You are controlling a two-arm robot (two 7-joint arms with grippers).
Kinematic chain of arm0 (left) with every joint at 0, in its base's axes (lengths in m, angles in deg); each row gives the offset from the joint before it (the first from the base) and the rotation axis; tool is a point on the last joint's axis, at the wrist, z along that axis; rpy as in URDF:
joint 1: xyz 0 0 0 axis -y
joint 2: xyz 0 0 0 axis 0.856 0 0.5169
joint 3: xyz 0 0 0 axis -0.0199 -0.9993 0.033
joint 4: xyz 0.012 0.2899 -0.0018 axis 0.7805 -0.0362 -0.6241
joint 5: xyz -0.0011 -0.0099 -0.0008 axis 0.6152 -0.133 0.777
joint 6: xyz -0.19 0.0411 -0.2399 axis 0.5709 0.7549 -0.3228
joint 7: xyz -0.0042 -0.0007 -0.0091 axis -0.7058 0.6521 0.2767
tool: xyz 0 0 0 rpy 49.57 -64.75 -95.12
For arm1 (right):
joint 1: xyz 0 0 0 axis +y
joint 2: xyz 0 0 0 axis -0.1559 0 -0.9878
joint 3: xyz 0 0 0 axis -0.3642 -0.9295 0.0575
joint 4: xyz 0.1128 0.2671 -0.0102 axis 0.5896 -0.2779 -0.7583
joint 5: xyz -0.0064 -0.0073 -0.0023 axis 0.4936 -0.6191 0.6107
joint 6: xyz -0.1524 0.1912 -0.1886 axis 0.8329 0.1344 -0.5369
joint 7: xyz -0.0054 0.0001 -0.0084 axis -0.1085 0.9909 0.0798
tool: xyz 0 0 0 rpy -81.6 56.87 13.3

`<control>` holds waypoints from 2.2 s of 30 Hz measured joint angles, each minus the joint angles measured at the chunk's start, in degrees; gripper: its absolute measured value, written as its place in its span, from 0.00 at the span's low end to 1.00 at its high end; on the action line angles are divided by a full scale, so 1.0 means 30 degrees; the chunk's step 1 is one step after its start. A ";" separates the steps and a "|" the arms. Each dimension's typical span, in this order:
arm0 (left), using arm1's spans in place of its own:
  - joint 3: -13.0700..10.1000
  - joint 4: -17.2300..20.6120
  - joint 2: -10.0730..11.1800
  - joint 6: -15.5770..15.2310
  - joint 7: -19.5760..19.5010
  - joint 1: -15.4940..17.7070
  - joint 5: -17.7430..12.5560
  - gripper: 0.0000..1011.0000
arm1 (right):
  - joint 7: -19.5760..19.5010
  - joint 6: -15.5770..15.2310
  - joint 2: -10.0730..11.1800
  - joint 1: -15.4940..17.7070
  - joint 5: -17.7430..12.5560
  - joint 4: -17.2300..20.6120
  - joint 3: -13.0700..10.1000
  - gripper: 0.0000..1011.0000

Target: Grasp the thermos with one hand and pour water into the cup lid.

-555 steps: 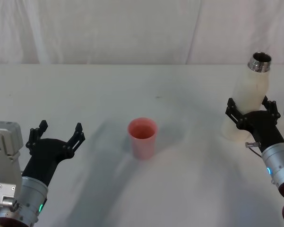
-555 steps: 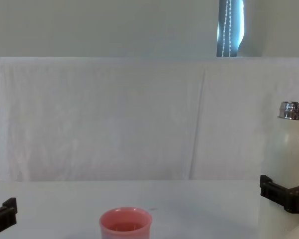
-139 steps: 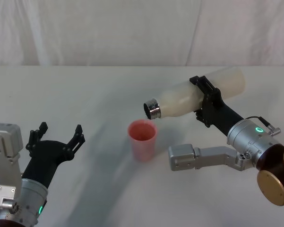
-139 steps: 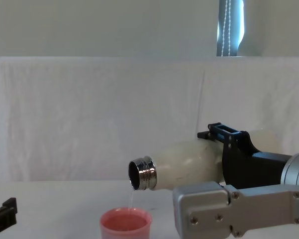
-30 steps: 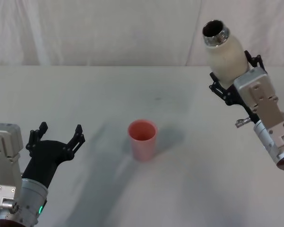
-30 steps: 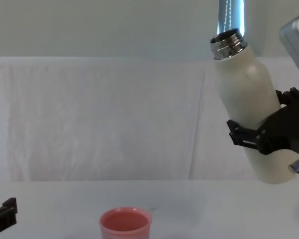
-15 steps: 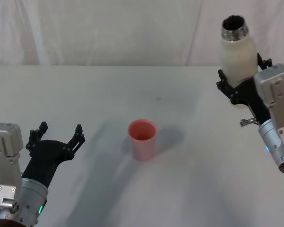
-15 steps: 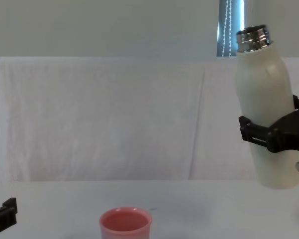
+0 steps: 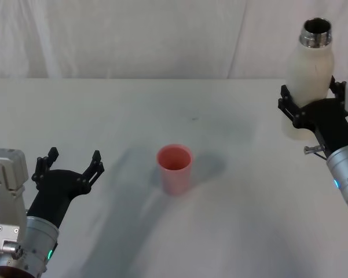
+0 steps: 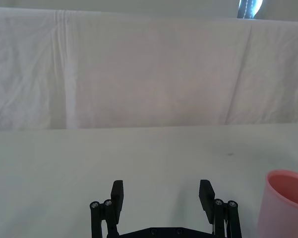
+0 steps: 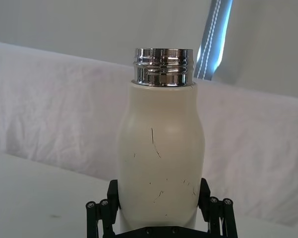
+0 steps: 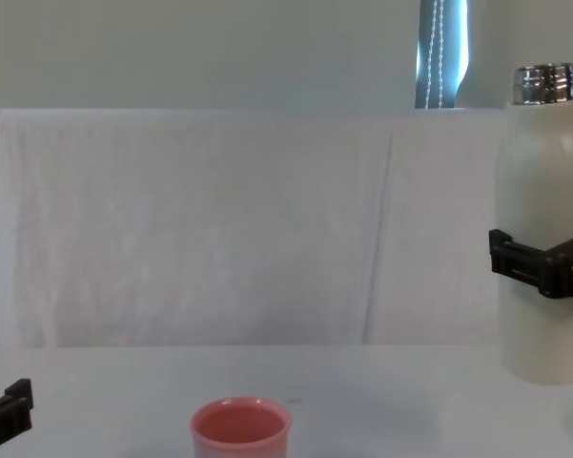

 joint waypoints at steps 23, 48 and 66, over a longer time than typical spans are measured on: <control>-0.0001 0.0001 0.0000 0.0001 -0.0001 0.0000 0.0001 0.99 | 0.0274 0.0207 0.0086 0.0884 -0.1783 -0.0410 -0.0577 0.95; -0.0001 0.0000 -0.0001 0.0001 -0.0001 0.0000 0.0001 0.99 | 0.0806 0.1867 0.0254 0.1215 -0.2556 -0.1770 -0.0098 0.95; -0.0001 0.0000 0.0000 0.0001 -0.0001 0.0001 0.0001 0.99 | 0.0907 0.2182 0.0371 0.1303 -0.2776 -0.2016 0.0187 0.95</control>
